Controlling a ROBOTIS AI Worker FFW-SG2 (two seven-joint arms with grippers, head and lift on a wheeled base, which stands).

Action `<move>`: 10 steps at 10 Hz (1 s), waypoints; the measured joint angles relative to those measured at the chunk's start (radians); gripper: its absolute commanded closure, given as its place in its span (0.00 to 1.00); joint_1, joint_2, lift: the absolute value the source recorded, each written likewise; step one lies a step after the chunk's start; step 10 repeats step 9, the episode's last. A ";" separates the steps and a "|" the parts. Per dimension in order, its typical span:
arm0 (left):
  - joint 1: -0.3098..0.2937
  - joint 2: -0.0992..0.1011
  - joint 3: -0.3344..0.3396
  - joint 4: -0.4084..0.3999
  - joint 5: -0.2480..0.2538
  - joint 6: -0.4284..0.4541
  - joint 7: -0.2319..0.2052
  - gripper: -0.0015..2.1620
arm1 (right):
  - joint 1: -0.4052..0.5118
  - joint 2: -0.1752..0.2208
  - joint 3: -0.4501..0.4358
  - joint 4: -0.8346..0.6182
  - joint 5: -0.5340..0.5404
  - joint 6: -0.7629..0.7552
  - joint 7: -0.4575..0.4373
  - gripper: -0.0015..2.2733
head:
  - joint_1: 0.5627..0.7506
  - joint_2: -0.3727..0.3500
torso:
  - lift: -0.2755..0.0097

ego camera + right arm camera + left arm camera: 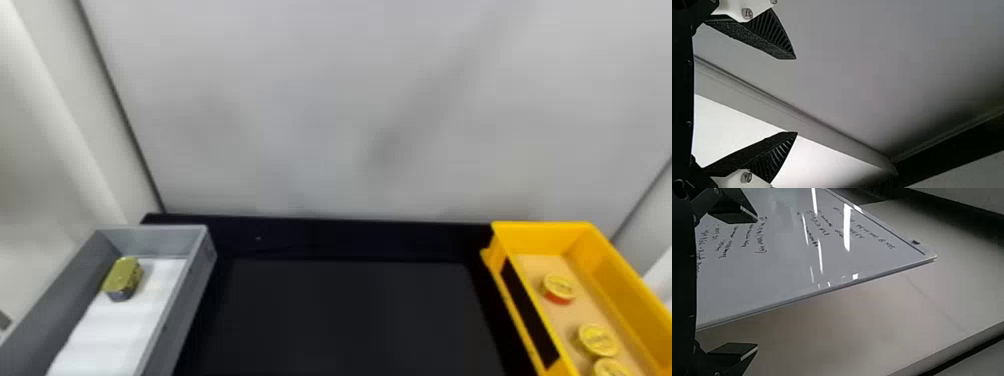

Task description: Pick up the round yellow can and place it in the yellow rectangular box

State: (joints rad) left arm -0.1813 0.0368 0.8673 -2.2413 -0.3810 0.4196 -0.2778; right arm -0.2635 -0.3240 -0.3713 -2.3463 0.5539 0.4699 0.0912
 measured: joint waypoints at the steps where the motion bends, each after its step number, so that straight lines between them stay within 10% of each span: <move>1: -0.001 0.003 0.000 -0.013 0.003 -0.003 0.002 0.06 | 0.000 -0.003 -0.001 -0.012 -0.004 -0.001 -0.014 0.05 | 0.35 0.53 | 0.77; 10: -0.013 0.024 -0.026 -0.043 0.032 -0.037 0.022 0.06 | 0.050 -0.002 0.034 -0.018 -0.072 0.005 -0.072 0.03 | 0.35 0.53 | 0.77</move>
